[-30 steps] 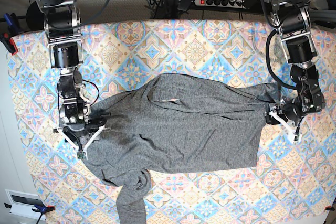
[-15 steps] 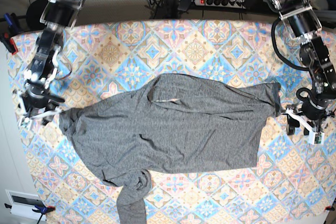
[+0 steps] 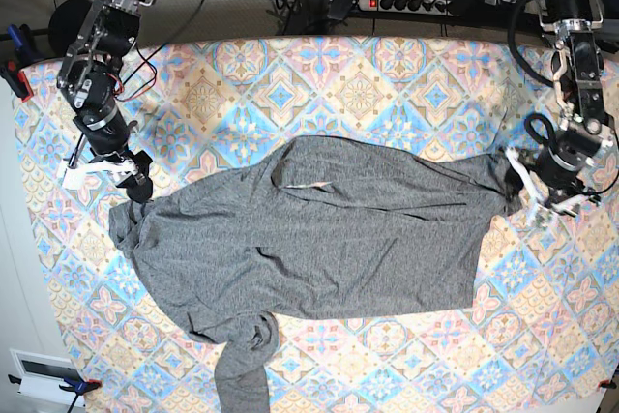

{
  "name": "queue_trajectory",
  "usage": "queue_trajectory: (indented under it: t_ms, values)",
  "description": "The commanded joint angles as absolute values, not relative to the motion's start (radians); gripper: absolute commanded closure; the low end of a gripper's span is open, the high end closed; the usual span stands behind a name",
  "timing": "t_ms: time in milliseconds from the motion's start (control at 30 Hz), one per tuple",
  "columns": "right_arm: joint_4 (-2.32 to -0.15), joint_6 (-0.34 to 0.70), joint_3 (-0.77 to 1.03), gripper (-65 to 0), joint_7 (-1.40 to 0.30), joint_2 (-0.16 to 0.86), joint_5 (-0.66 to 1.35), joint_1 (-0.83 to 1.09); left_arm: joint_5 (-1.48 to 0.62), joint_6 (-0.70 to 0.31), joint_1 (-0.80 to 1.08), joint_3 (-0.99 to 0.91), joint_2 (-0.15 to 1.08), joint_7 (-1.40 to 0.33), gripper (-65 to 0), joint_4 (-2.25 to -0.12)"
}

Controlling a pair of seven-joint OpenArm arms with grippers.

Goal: Layout the t-shirt on the table in an organized manner, then fold the t-shirt properly
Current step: 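Open both grippers, releasing the shirt, and lift them away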

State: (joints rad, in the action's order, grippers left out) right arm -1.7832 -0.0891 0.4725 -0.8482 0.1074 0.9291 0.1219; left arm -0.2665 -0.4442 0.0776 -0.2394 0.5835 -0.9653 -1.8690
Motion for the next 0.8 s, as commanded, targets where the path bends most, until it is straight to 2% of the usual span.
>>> queue_trajectory:
  t_ms: [0,167,300,433,567,767]
  values:
    - [-1.804,-0.079,0.476,-28.0,-0.845,0.12,0.969,0.113,-0.24,-0.441,0.076,-0.209,0.616,-0.937,-34.0,-1.885]
    - [-1.796,-0.079,0.476,-28.0,-0.848,0.119,1.072,0.113,-0.039,-0.441,0.094,-0.041,0.673,-0.938,-34.0,-1.885]
    - [-1.689,-0.079,0.478,-28.0,-0.84,0.119,1.176,0.111,0.062,-0.443,0.094,0.074,0.72,-0.943,-34.0,-1.885]
    - [-1.549,-0.079,0.478,-28.0,-0.84,0.119,1.297,0.107,0.124,-0.443,0.087,0.168,0.776,-0.943,-34.0,-1.885]
    - [-1.498,-0.079,0.478,-28.0,-0.84,0.119,1.32,0.107,0.157,-0.446,0.064,0.211,0.832,-0.935,-34.0,-1.885]
    - [-1.501,-0.079,0.476,-28.0,-0.843,0.119,1.32,0.107,0.16,-0.541,-0.033,0.236,0.886,-0.935,-34.0,-1.834]
